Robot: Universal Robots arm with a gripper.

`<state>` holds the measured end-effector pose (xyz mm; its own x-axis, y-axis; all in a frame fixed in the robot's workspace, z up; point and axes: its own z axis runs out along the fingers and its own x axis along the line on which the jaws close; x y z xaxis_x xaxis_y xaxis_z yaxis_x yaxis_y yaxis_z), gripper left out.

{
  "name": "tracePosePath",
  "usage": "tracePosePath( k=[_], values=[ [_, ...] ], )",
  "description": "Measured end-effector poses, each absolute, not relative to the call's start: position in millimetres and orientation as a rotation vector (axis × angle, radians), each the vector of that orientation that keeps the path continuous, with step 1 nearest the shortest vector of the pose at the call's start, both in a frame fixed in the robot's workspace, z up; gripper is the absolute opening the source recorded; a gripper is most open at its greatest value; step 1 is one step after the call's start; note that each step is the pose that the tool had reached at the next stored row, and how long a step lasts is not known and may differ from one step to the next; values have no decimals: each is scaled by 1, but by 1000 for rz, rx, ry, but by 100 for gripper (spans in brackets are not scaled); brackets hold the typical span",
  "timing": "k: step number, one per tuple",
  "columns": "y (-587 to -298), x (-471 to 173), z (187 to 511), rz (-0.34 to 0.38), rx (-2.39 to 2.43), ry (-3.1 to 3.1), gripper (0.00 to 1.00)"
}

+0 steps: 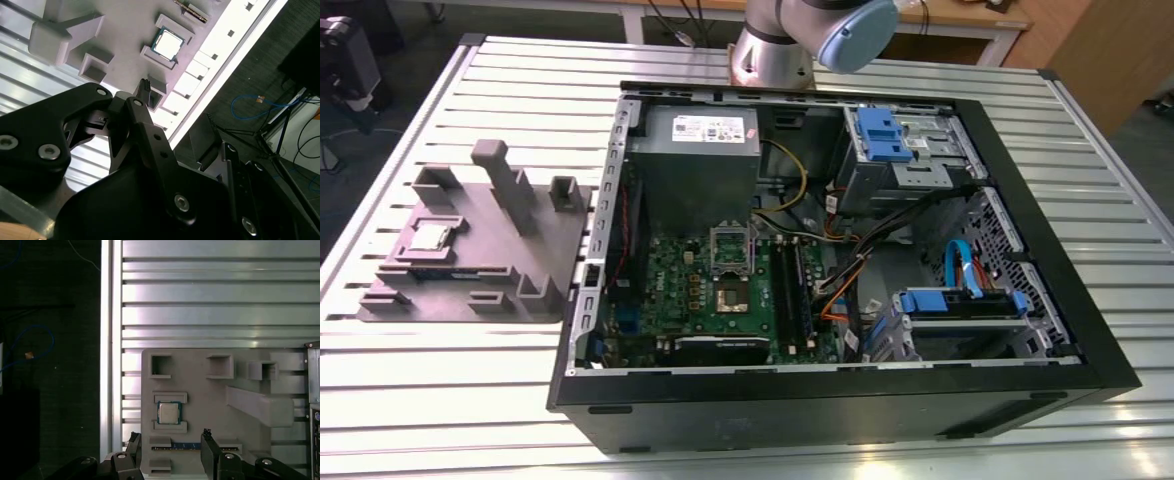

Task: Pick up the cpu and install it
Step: 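Pick up the cpu and move it towards the insertion slot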

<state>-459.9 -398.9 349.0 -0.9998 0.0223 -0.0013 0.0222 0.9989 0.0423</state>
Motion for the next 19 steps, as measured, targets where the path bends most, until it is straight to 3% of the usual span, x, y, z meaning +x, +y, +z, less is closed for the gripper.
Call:
tracePosePath(
  k=[19],
  values=[
    [-399,-460,346,66,35,3139,59]
  ],
)
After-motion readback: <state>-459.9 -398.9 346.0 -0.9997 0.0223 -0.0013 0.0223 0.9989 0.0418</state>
